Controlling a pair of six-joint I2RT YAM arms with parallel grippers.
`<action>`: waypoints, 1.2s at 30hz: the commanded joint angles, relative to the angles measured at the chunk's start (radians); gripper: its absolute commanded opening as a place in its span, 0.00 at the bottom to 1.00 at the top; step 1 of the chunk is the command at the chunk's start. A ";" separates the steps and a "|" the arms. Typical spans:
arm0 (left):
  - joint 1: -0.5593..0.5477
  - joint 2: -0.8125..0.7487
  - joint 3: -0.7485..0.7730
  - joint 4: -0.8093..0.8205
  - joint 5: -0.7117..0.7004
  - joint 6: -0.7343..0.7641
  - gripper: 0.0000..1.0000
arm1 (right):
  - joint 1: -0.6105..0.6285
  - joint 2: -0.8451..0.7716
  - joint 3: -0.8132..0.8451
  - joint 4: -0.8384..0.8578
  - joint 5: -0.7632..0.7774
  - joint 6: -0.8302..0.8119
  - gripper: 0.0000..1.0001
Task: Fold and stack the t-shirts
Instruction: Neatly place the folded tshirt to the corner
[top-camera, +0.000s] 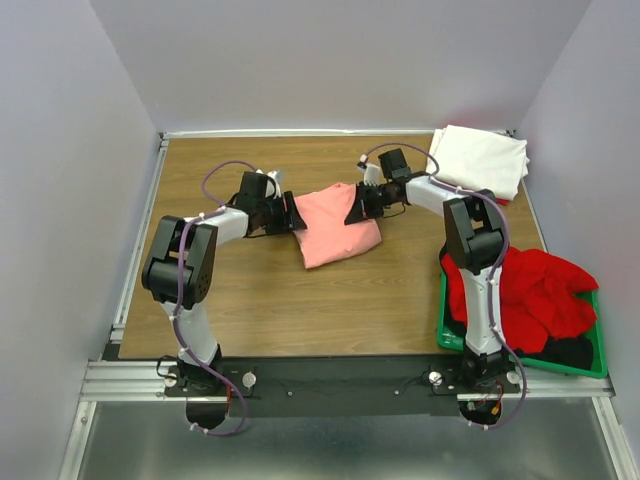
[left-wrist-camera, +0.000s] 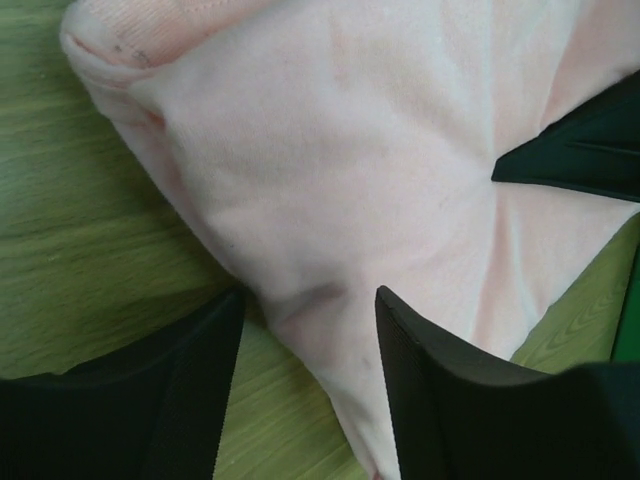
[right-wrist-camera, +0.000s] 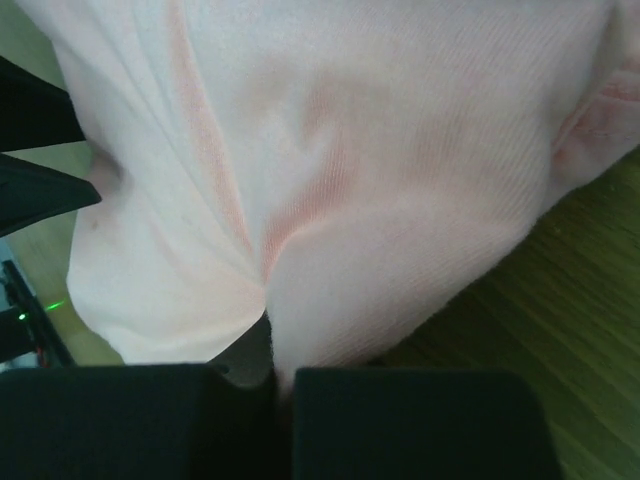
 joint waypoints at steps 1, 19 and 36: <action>0.006 -0.050 0.015 -0.153 -0.095 0.044 0.66 | 0.006 -0.042 -0.018 -0.126 0.286 -0.047 0.01; 0.010 -0.194 -0.056 -0.222 -0.129 0.054 0.71 | -0.120 0.004 0.422 -0.428 0.933 -0.297 0.00; 0.010 -0.280 -0.163 -0.248 -0.163 0.042 0.71 | -0.198 0.199 0.924 -0.459 1.088 -0.353 0.00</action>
